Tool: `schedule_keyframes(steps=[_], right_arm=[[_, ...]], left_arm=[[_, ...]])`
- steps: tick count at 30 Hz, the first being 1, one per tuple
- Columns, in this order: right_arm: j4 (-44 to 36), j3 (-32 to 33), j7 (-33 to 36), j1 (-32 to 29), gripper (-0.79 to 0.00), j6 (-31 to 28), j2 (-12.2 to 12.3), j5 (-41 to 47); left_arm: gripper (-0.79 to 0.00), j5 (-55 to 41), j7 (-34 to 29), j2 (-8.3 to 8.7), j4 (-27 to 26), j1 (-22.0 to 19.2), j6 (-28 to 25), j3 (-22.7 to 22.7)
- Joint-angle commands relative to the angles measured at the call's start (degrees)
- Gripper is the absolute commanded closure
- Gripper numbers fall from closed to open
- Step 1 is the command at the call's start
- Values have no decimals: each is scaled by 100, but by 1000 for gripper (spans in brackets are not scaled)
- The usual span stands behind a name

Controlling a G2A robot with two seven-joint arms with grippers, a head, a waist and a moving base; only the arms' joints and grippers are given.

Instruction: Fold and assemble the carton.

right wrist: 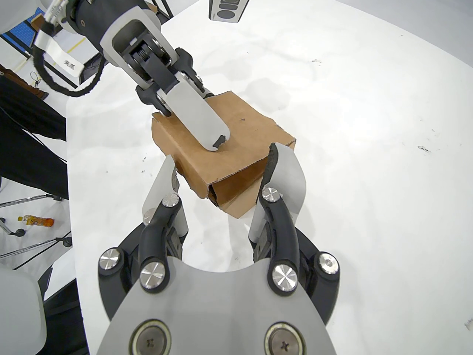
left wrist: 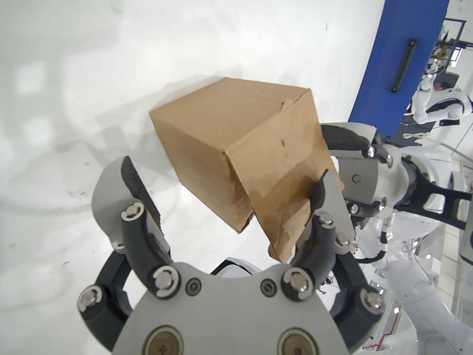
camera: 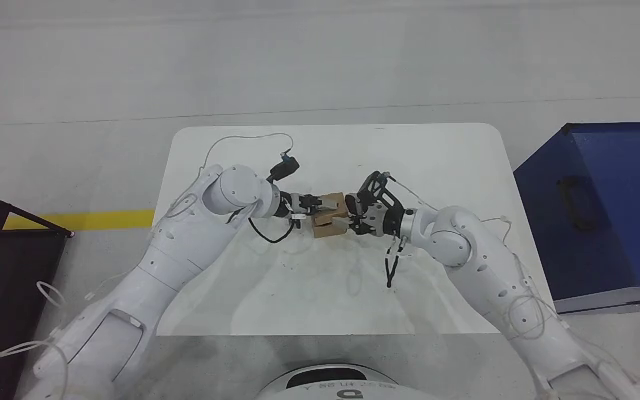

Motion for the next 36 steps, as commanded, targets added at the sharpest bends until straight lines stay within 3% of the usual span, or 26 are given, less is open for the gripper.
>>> schedule_keyframes(steps=[1,10,15,24,28,31,36], right_arm=[[35,-16,-8,21,-431,24,-8,-31],[154,-46,-53,49,-388,61,-29,-65],[173,-49,-58,48,-419,5,-36,-17],[140,27,-78,7,-446,-47,-25,37],[8,64,-56,-45,-453,-17,-15,29],[-128,121,-50,-116,-456,34,-1,20],[-539,521,-58,-514,-471,140,101,73]], left_arm=[[-785,-37,-28,-8,42,-3,-27,2],[-785,-59,-91,-27,131,-15,-72,10],[-785,-176,-113,-35,151,16,-101,-24],[-785,-509,598,97,239,199,-371,-769],[-785,-544,1099,129,128,364,-918,-993],[-785,-431,1387,55,255,304,-1476,-810],[-785,-704,1712,-264,823,-87,-1845,-193]])
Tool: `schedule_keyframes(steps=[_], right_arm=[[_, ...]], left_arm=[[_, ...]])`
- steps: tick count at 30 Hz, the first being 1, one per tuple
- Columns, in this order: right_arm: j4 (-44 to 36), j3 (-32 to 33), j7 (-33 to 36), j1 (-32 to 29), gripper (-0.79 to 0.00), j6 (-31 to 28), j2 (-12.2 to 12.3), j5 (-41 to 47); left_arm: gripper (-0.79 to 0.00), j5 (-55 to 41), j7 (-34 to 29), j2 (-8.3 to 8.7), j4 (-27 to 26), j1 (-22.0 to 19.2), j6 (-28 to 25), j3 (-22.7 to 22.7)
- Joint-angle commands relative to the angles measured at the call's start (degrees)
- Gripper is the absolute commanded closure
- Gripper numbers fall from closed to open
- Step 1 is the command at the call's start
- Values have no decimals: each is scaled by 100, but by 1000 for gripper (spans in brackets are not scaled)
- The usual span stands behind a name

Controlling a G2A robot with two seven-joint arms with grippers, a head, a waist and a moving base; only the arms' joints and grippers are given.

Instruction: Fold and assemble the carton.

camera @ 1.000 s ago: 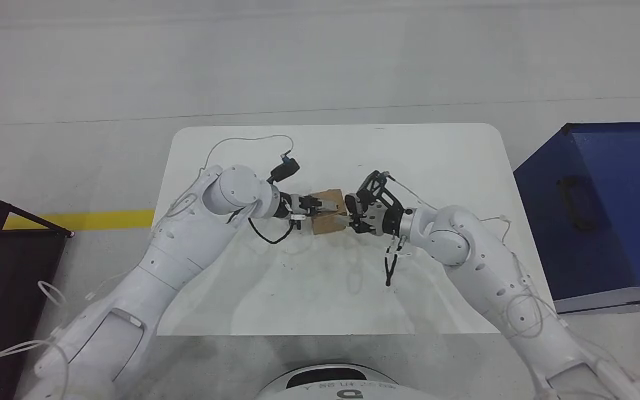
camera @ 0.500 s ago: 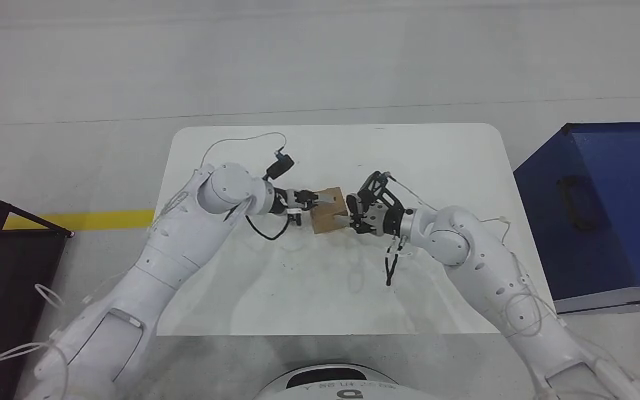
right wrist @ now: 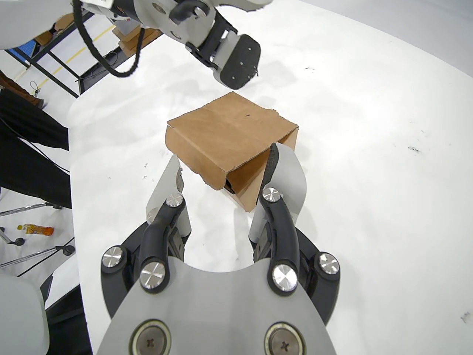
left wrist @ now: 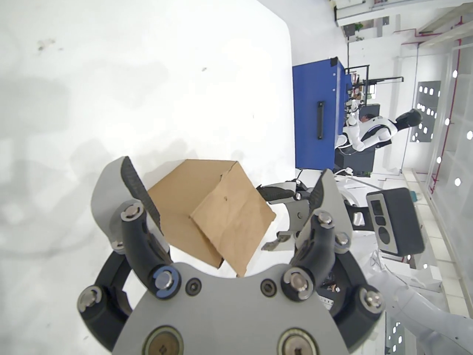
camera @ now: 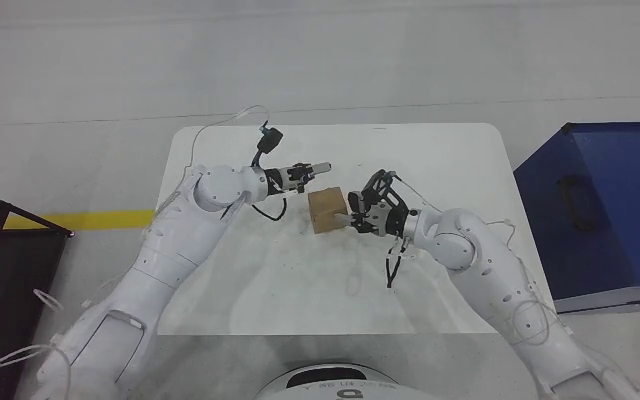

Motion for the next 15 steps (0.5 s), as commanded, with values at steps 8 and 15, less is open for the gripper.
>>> schedule_keyframes(steps=[8,15], right_arm=[[-1183,1332,42,-1266,-480,199,287,2],[-1611,1916,-96,-1776,-486,-17,375,238]], left_arm=[[-785,-513,-423,-501,1070,-630,-426,811],[-785,-779,-1441,-526,972,-545,-403,880]])
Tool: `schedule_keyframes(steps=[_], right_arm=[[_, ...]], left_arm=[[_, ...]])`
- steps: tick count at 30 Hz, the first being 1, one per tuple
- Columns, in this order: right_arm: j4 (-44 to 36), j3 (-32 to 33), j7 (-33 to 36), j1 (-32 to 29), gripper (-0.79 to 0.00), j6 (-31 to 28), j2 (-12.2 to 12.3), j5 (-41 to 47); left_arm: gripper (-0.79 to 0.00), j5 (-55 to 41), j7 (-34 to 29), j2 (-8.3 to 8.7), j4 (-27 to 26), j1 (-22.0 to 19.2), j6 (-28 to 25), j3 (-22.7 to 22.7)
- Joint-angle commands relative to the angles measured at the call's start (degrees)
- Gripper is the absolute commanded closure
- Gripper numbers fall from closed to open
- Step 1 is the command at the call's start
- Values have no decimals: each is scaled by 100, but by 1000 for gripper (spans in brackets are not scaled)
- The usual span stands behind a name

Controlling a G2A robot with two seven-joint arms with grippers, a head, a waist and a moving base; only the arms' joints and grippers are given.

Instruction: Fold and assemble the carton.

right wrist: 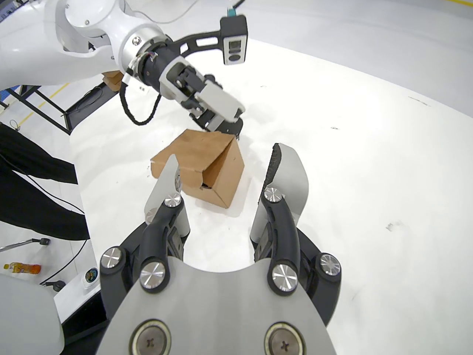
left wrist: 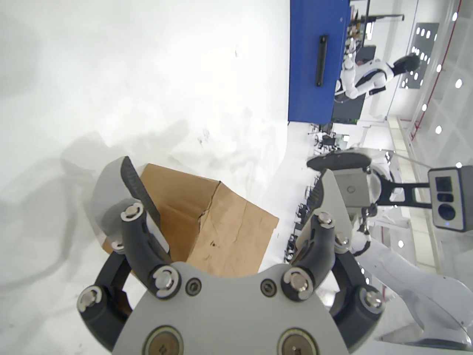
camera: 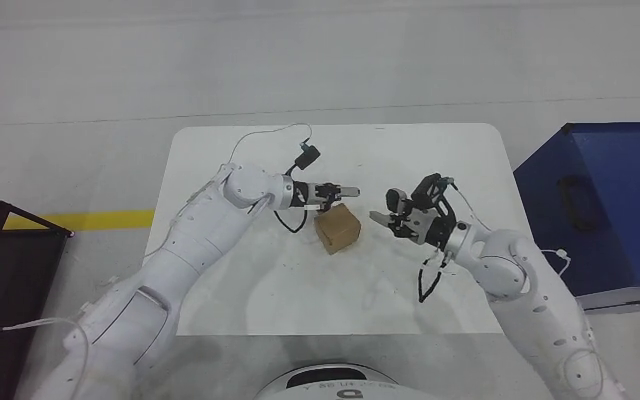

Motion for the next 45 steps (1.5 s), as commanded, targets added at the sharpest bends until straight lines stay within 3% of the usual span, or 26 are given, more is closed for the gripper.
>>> schedule_keyframes(steps=[1,11,15,24,29,34,45], right_arm=[[-35,202,-77,-124,-480,-138,25,108],[-134,670,118,-517,-533,-819,128,72],[-35,641,322,-494,-643,-1118,155,224],[152,549,774,-380,-650,-1352,212,294],[187,391,1009,-322,-637,-1251,226,58],[230,208,1176,-197,-637,-1295,238,-25],[339,-88,1123,-36,-643,-1271,246,-297]], left_arm=[[-785,-20,-154,31,-160,110,91,-36],[-785,185,-42,370,-1506,1266,495,-492],[-785,218,30,559,-2097,1768,580,-916],[-785,526,-177,906,-3362,2767,1032,-1653],[-785,644,-212,1034,-3767,3199,1263,-1941],[-785,764,97,1063,-3912,3328,1208,-2001],[-779,767,459,928,-3508,2948,996,-1465]])
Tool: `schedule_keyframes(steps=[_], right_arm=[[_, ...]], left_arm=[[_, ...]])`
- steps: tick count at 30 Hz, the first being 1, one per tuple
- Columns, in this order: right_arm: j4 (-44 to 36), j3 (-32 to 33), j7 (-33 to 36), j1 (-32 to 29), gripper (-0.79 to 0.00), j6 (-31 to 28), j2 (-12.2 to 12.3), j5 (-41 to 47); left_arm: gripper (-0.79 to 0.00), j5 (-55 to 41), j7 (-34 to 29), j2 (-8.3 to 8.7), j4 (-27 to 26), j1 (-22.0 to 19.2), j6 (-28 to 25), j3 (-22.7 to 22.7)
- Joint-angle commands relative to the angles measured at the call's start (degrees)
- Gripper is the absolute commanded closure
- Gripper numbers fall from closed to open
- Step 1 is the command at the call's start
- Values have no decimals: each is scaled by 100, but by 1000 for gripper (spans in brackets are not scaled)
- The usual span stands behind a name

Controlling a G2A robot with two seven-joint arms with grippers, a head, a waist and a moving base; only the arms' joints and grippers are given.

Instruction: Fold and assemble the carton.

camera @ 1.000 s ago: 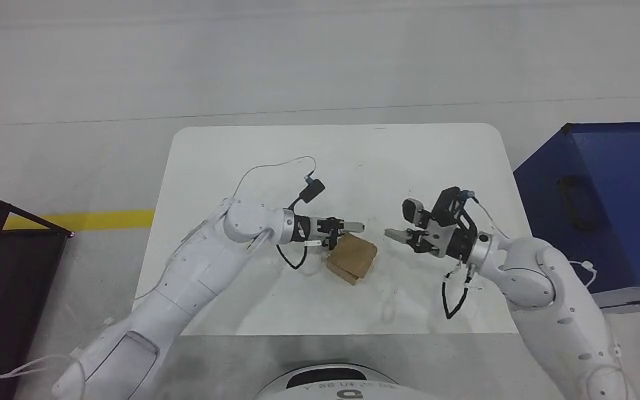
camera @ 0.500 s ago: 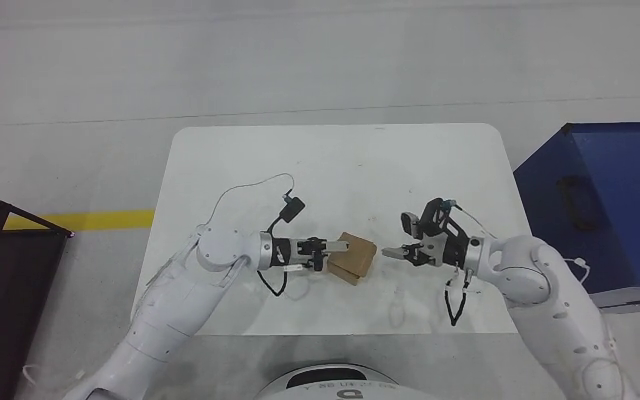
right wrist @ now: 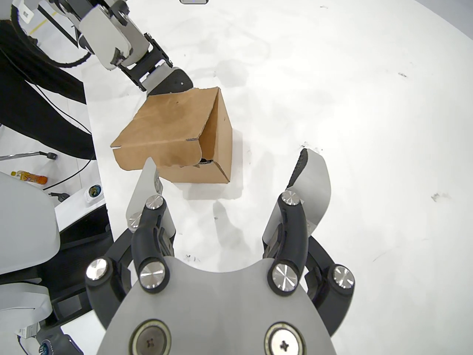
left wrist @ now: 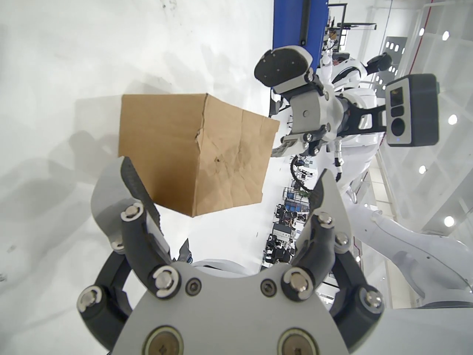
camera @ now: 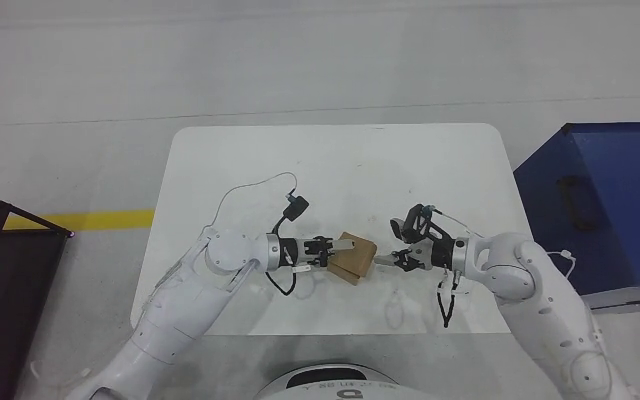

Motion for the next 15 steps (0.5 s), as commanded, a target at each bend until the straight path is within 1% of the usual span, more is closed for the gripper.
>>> schedule_keyframes(steps=[1,7,12,15], right_arm=[[30,-23,-31,-1,-640,26,4,-43],[35,-157,-90,44,-637,59,7,-136],[120,-336,-102,175,-634,77,-3,-157],[152,-411,-114,245,-637,71,-7,-146]], left_arm=[[-776,-35,35,-21,90,-63,-21,67],[-779,-79,61,-48,257,-164,-85,158],[-785,61,43,-60,340,-241,-53,263],[-776,74,15,-72,372,-279,-23,324]])
